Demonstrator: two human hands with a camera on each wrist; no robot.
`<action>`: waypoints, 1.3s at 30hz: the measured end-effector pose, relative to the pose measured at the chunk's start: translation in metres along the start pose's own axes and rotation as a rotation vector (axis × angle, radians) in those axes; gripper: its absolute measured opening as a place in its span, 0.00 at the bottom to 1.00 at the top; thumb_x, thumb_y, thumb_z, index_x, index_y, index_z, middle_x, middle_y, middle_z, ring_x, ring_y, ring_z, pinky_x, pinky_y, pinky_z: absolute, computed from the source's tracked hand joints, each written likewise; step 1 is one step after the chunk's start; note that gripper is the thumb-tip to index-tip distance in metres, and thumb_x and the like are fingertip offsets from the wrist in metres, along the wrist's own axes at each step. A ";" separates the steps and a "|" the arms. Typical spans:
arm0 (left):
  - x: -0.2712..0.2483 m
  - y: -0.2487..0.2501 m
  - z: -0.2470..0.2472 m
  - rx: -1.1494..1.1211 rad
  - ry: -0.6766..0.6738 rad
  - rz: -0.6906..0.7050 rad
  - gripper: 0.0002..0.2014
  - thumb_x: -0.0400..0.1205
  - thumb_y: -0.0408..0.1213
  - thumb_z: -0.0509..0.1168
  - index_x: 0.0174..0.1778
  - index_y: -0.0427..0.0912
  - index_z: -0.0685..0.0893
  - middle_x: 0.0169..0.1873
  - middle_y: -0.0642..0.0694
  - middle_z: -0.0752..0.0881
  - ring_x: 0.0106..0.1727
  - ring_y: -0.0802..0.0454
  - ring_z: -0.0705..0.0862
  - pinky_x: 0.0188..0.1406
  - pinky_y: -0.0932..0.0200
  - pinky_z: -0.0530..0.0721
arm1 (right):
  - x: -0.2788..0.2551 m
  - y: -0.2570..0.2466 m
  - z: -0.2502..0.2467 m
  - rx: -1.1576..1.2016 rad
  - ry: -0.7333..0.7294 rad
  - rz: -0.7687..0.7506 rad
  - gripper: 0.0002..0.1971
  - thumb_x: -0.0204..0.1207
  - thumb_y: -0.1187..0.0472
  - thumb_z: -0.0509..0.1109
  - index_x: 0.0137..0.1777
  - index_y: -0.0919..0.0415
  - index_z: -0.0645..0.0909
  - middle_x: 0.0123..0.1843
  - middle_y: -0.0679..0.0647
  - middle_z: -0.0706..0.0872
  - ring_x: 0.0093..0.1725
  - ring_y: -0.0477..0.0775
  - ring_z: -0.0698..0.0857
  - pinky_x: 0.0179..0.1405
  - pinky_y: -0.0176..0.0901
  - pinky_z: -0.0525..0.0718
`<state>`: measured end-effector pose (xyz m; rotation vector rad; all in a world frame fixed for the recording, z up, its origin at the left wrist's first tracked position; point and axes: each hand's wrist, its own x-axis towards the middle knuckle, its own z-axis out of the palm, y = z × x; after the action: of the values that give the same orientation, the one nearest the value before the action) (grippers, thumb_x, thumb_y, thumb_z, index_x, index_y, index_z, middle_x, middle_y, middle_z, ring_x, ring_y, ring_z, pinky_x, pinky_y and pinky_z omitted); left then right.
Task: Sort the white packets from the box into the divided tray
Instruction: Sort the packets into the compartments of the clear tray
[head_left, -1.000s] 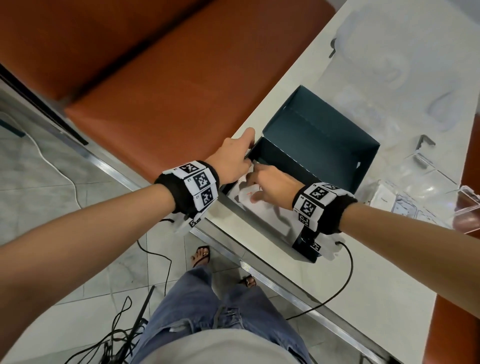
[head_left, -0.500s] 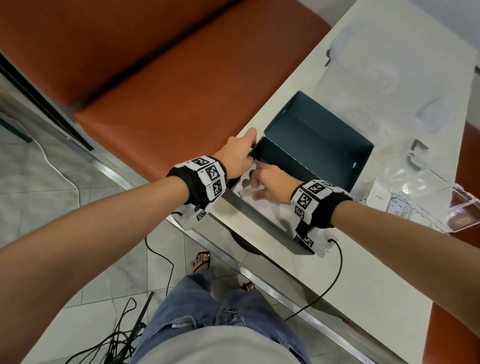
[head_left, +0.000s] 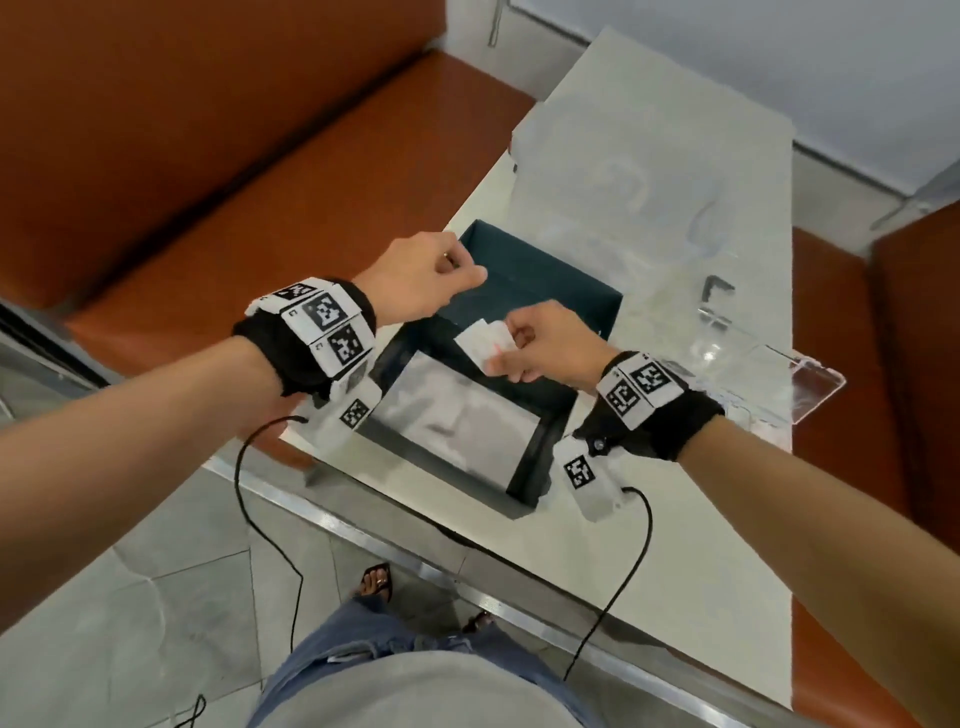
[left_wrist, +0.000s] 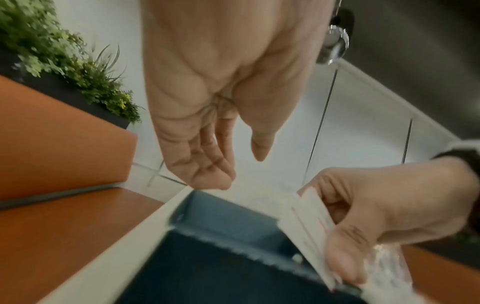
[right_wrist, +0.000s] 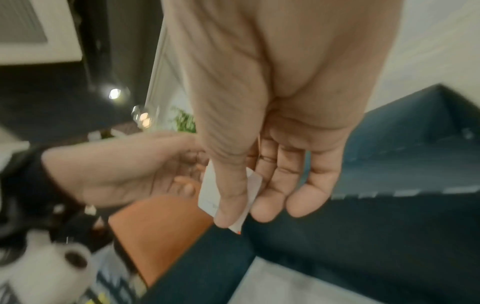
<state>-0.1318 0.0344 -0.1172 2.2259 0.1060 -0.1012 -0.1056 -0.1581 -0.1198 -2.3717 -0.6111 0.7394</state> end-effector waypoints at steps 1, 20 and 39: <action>-0.001 0.015 0.005 -0.051 -0.050 0.018 0.16 0.83 0.56 0.62 0.56 0.48 0.81 0.46 0.51 0.87 0.45 0.55 0.87 0.40 0.58 0.88 | -0.010 0.004 -0.011 0.110 0.039 0.014 0.13 0.67 0.60 0.81 0.48 0.66 0.85 0.36 0.58 0.89 0.33 0.50 0.87 0.43 0.47 0.88; 0.027 0.200 0.182 -0.631 -0.310 0.137 0.09 0.79 0.35 0.72 0.54 0.38 0.85 0.43 0.42 0.87 0.35 0.53 0.86 0.35 0.65 0.87 | -0.168 0.142 -0.132 0.776 0.600 0.103 0.06 0.73 0.69 0.76 0.48 0.68 0.83 0.34 0.54 0.88 0.33 0.50 0.86 0.34 0.38 0.86; 0.031 0.205 0.259 -0.368 -0.389 0.040 0.07 0.81 0.36 0.69 0.54 0.41 0.85 0.43 0.48 0.87 0.40 0.54 0.86 0.44 0.58 0.83 | -0.186 0.241 -0.122 0.592 0.699 0.470 0.07 0.76 0.70 0.71 0.52 0.64 0.85 0.39 0.58 0.88 0.32 0.49 0.84 0.34 0.40 0.84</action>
<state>-0.0872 -0.2940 -0.1179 1.8044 -0.1246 -0.4524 -0.1080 -0.4863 -0.1233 -2.0067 0.4203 0.1770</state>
